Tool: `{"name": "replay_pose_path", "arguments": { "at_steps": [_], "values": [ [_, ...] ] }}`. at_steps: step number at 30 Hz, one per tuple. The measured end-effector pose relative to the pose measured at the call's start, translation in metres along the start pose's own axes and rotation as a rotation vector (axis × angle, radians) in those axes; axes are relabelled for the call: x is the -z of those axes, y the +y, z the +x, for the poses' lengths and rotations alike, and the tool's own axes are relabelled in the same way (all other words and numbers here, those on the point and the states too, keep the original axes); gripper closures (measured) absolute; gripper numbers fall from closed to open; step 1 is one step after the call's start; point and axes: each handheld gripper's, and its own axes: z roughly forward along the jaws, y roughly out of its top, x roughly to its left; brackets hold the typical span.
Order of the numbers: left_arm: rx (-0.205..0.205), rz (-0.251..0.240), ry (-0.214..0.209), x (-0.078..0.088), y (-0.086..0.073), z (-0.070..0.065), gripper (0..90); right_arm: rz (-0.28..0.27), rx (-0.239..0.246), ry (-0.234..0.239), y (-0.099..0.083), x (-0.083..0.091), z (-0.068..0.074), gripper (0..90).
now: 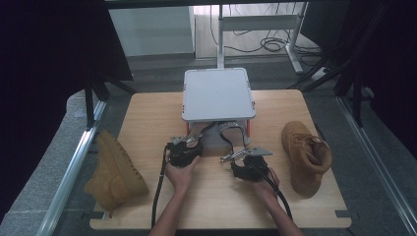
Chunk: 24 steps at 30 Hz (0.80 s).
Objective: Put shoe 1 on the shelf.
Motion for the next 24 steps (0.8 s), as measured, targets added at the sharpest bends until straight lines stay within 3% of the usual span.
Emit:
{"name": "replay_pose_path", "arguments": {
  "at_steps": [5,11,16,24],
  "values": [
    [-0.006,0.015,-0.004,-0.005,0.001,-0.001,40.9,0.000,0.001,0.001,0.000,0.000,0.000,31.4],
    [0.030,0.003,-0.011,-0.010,0.002,-0.001,40.9,0.001,0.001,0.001,0.000,0.000,0.000,31.5],
    [0.026,-0.005,0.019,-0.016,0.007,-0.006,40.9,0.003,0.002,0.001,0.000,0.000,0.000,31.5],
    [0.030,-0.001,0.031,-0.026,0.011,-0.010,40.8,0.002,0.001,-0.001,0.000,0.000,0.000,31.5]
  ]
}}
